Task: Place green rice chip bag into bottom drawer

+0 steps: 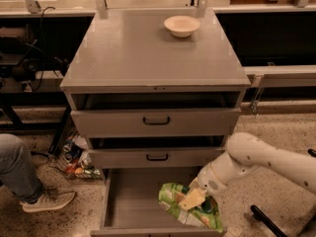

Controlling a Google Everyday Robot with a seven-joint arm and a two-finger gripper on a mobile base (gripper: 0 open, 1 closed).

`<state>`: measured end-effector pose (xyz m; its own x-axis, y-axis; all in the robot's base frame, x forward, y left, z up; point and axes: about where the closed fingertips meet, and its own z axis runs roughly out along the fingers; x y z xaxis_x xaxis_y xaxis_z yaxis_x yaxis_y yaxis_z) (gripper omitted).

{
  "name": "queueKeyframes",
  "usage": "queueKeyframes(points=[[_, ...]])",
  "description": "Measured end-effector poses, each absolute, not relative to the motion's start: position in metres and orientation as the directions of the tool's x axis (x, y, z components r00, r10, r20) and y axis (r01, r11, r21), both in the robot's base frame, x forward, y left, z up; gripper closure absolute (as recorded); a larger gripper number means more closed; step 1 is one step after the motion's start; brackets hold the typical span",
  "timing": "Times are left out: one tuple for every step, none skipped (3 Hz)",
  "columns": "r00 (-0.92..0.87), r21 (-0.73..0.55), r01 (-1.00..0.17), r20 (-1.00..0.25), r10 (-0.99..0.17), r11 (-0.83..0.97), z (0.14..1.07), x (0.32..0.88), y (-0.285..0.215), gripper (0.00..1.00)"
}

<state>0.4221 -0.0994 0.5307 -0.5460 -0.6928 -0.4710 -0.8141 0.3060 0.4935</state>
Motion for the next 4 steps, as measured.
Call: queueKeyframes(points=[[-0.611, 0.502, -0.776, -0.451, -0.650, 0.381, 0.463, 0.435, -0.090, 1.00], [-0.693, 0.526, -0.714, -0.442, -0.569, 0.462, 0.393, 0.447, -0.076, 1.00], [-0.696, 0.530, -0.712, -0.441, -0.567, 0.461, 0.390, 0.447, -0.075, 1.00], [-0.703, 0.545, -0.703, -0.436, -0.562, 0.456, 0.384, 0.448, -0.073, 1.00]])
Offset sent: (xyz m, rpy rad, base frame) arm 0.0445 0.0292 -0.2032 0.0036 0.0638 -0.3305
